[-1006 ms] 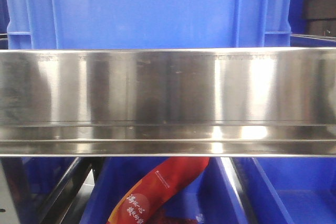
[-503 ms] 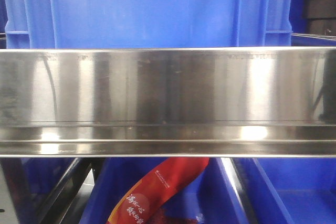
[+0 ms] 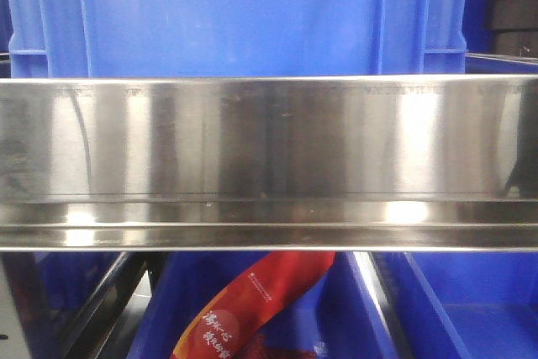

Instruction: Grab block from conveyor and place in blue bin

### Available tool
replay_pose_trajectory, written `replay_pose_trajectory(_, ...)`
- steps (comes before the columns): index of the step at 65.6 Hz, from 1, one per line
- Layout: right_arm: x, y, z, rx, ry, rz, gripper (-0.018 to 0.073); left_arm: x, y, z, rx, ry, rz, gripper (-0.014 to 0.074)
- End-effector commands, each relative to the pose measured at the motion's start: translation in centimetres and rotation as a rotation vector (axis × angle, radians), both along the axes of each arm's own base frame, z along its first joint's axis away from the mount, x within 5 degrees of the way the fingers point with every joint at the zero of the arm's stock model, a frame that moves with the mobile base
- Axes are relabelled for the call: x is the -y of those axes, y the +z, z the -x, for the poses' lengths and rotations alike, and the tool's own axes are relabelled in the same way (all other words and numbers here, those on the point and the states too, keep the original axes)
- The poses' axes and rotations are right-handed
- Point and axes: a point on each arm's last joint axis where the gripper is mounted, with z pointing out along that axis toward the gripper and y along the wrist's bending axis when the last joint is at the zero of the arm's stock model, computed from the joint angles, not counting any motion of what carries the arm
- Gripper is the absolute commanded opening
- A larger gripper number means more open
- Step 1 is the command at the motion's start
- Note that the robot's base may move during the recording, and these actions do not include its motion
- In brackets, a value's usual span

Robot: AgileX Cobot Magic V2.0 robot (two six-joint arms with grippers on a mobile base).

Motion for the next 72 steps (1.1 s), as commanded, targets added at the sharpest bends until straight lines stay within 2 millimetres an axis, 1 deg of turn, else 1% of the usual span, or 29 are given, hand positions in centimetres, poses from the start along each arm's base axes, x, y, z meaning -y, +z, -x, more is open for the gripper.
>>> replay_pose_trajectory(1, 1.3, 2.0, 0.7, 0.067, -0.028, -0.036, -0.0172, -1.1, 2.0, 1.1, 0.06, 0.016, 0.033, -0.0109)
replay_pose_trajectory(8, 3.5, 3.7, 2.0, 0.122, -0.077, -0.06, -0.016, -3.5, 3.9, 2.4, 0.108, 0.07, 0.051, -0.0111)
replay_pose_trajectory(14, 5.3, 4.5, 3.4, 0.154, -0.116, -0.072, -0.016, -5.6, 4.4, 3.5, 0.131, 0.127, 0.059, -0.0111)
replay_pose_trajectory(18, 6.4, 4.2, 4.4, 0.16, -0.143, -0.072, -0.016, -7.1, 4.5, 4.8, 0.137, 0.165, 0.088, -0.0111)
replay_pose_trajectory(20, 6.9, 3.7, 4.9, 0.151, -0.156, -0.067, -0.016, -7.6, 4.3, 5.4, 0.136, 0.178, 0.096, -0.0111)
replay_pose_trajectory(24, 7.8, 2.9, 6.0, 0.146, -0.176, -0.064, -0.016, -8.5, 3.4, 6.6, 0.133, 0.203, 0.094, -0.0111)
replay_pose_trajectory(25, 8.0, 2.7, 6.3, 0.143, -0.181, -0.062, -0.016, -8.8, 3.4, 7.2, 0.14, 0.209, 0.097, -0.0111)
replay_pose_trajectory(27, 8.4, 1.8, 6.8, 0.129, -0.193, -0.055, -0.016, -9.2, 2.9, 7.9, 0.141, 0.219, 0.096, -0.0111)
replay_pose_trajectory(30, 9.0, 1.0, 7.8, 0.123, -0.204, -0.052, -0.016, -9.8, 1.7, 8.8, 0.131, 0.237, 0.091, -0.0111)
replay_pose_trajectory(31, 9.1, 0.4, 8.1, 0.113, -0.209, -0.047, -0.016, -10.1, 1.2, 9.4, 0.128, 0.245, 0.09, -0.0111)
replay_pose_trajectory(34, 9.6, -0.4, 9.3, 0.116, -0.217, -0.048, -0.016, -10.7, 0.3, 10.7, 0.132, 0.262, 0.09, -0.0111)
replay_pose_trajectory(36, 9.9, -1.4, 10.0, 0.102, -0.22, -0.049, -0.016, -11.0, -0.4, 11.4, 0.127, 0.273, 0.088, -0.0111)
replay_pose_trajectory(39, 10.3, -2.4, 11.4, 0.099, -0.222, -0.06, -0.016, -11.6, -2.0, 12.6, 0.112, 0.294, 0.081, -0.0111)
replay_pose_trajectory(41, 10.5, -2.7, 12.3, 0.108, -0.222, -0.068, -0.016, -11.9, -2.8, 13.3, 0.109, 0.303, 0.079, -0.0111)
replay_pose_trajectory(43, 10.7, -3.4, 12.8, 0.101, -0.222, -0.065, -0.016, -12.2, -3.3, 14.3, 0.119, 0.312, 0.082, -0.0111)
replay_pose_trajectory(45, 10.9, -4.0, 13.5, 0.103, -0.222, -0.066, -0.016, -12.4, -4.1, 14.8, 0.112, 0.322, 0.079, -0.0111)
replay_pose_trajectory(46, 11.0, -4.1, 14.1, 0.115, -0.222, -0.071, -0.016, -12.6, -4.6, 15.3, 0.114, 0.328, 0.079, -0.0111)
replay_pose_trajectory(47, 11.2, -4.8, 14.6, 0.11, -0.222, -0.069, -0.016, -12.7, -4.9, 15.6, 0.116, 0.332, 0.079, -0.0111)
replay_pose_trajectory(49, 11.5, -5.3, 15.6, 0.123, -0.221, -0.075, -0.016, -13.0, -5.6, 16.7, 0.131, 0.342, 0.083, -0.0111)
replay_pose_trajectory(50, 11.5, -5.8, 15.9, 0.12, -0.221, -0.073, -0.016, -13.1, -5.9, 17.0, 0.134, 0.345, 0.084, -0.0111)
replay_pose_trajectory(54, 11.9, -6.8, 17.3, 0.139, -0.221, -0.081, -0.016, -13.3, -7.2, 18.2, 0.141, 0.356, 0.085, -0.0111)
replay_pose_trajectory(59, 12.3, -7.3, 18.7, 0.178, -0.22, -0.097, -0.016, -13.5, -8.0, 19.5, 0.17, 0.354, 0.092, -0.0111)
replay_pose_trajectory(64, 12.7, -7.3, 19.9, 0.226, -0.218, -0.116, -0.016, -13.6, -8.7, 20.5, 0.192, 0.352, 0.099, -0.0111)
replay_pose_trajectory(72, 13.1, -6.8, 21.4, 0.302, -0.217, -0.147, -0.016, -13.8, -8.5, 21.9, 0.252, 0.35, 0.117, -0.0111)
